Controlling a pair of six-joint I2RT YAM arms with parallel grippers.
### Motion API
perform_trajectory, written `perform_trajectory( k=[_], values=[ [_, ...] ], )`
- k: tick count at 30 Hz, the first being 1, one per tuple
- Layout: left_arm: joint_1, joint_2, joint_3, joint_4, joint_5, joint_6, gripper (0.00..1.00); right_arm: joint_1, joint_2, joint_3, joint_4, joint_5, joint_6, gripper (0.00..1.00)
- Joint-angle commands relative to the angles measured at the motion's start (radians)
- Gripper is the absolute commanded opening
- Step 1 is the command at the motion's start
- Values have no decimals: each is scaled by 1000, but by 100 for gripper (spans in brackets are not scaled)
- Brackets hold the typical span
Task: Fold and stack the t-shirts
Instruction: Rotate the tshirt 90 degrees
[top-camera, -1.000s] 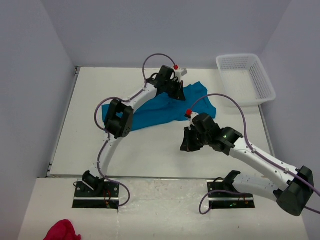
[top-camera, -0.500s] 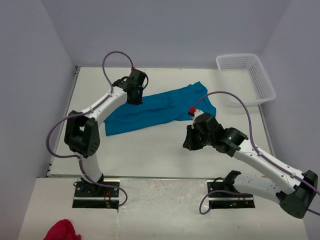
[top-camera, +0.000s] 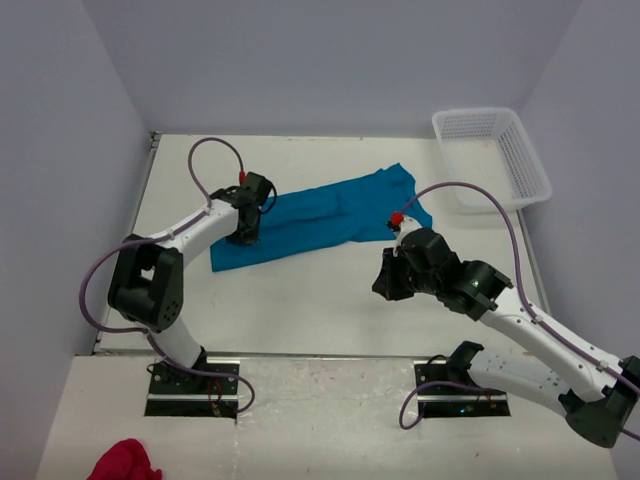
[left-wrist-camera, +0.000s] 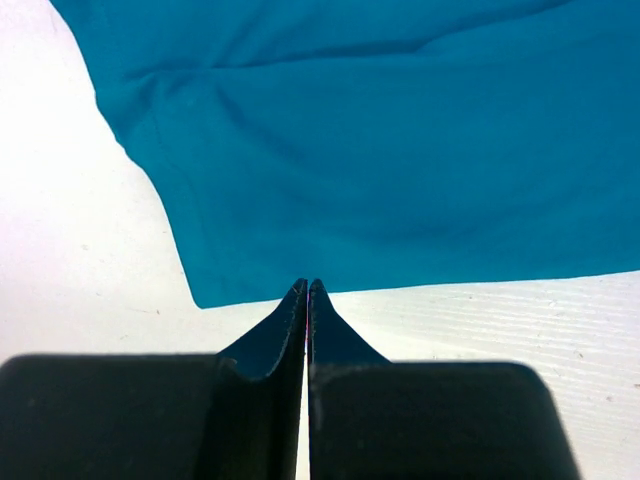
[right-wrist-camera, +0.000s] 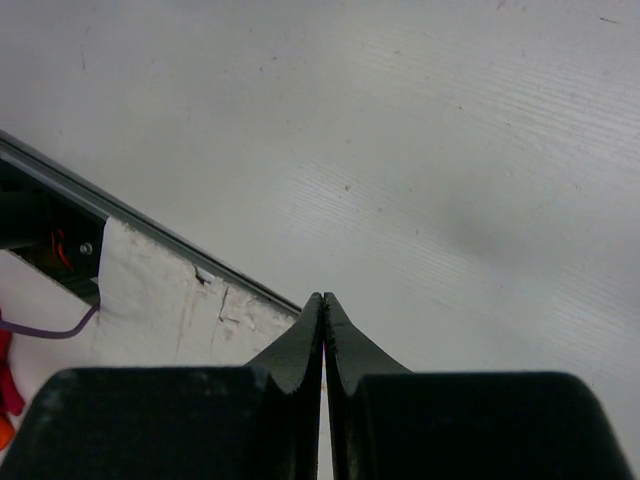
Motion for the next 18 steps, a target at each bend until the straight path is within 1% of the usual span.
perform_trajectory(
  k=[1,13,17,18],
  values=[
    [13,1,-19,63,-10,0,0,5,-34,-6,-8,22,18,0],
    [23,157,-26,99,54,-14,0,3,-54,6,-7,22,18,0],
    [20,168,-57,128,105,-32,0,5,-60,2,-1,22,18,0],
    [17,164,-80,137,140,-41,0,5,-62,0,-1,22,18,0]
  ],
)
